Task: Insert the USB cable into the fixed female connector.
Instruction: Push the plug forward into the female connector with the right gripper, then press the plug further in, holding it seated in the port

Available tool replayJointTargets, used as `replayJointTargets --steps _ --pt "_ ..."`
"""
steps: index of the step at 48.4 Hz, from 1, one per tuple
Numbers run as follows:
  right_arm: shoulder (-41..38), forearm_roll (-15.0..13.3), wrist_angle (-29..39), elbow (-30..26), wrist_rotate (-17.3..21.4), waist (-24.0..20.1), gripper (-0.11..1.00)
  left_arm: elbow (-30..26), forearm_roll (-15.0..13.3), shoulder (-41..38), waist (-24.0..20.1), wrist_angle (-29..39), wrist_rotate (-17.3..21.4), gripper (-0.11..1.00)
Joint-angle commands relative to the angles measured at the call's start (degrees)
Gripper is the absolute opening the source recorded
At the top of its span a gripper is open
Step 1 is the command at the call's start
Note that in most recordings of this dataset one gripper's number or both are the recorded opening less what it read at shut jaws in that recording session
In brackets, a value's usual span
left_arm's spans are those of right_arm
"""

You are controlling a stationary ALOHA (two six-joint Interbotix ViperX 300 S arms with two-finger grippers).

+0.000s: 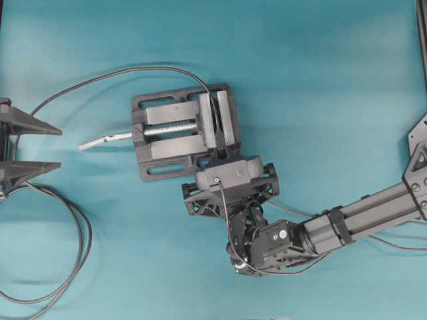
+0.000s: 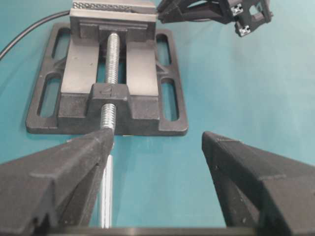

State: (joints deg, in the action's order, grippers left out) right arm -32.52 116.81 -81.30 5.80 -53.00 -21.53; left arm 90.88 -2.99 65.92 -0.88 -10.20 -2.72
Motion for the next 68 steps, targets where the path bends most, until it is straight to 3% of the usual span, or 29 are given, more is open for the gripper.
replayJointTargets --steps 1,31,68 --pt "1.3 -1.4 -0.6 -1.1 -0.6 3.3 0.21 -0.7 0.2 -0.8 0.1 -0.3 -0.4 0.88" --pt "1.3 -1.3 0.3 -1.2 -1.4 5.4 0.21 -0.7 0.1 -0.8 0.1 -0.3 -0.4 0.88" --pt "1.3 -1.8 2.2 -1.3 -3.0 11.2 0.21 -0.7 0.1 -0.8 0.1 -0.2 -0.4 0.88"
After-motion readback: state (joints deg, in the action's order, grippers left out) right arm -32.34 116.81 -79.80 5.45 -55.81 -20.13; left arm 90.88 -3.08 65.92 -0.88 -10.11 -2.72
